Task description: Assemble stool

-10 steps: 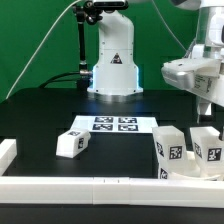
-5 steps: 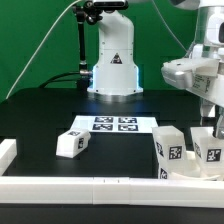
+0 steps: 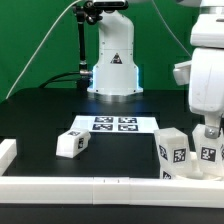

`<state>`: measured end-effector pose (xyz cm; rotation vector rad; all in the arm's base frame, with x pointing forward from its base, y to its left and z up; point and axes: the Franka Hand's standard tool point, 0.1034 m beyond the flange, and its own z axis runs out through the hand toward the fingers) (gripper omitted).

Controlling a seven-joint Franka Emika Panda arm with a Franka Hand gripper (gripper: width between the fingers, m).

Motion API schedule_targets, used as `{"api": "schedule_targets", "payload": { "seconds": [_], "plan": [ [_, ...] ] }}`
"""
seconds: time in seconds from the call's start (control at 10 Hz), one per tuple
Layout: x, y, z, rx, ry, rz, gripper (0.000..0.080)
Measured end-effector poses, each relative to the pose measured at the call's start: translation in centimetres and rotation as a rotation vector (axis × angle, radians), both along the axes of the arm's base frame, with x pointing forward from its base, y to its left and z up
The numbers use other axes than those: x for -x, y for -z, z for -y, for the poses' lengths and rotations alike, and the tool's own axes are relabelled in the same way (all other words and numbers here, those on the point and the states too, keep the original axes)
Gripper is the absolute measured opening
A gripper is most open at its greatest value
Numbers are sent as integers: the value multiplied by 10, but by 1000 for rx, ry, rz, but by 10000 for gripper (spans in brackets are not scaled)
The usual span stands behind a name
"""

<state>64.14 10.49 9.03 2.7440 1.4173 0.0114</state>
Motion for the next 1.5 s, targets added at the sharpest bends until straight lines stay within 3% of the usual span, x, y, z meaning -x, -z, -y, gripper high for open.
{"api": "schedule_targets", "payload": {
  "seconds": [0.3, 0.9, 1.1, 1.5],
  "plan": [
    [0, 0, 0, -7, 208, 9, 330],
    [4, 1, -10, -106, 910, 29, 330],
    [5, 1, -18, -115, 1127, 28, 311],
    [5, 1, -19, -130, 1311, 17, 286]
  ]
}}
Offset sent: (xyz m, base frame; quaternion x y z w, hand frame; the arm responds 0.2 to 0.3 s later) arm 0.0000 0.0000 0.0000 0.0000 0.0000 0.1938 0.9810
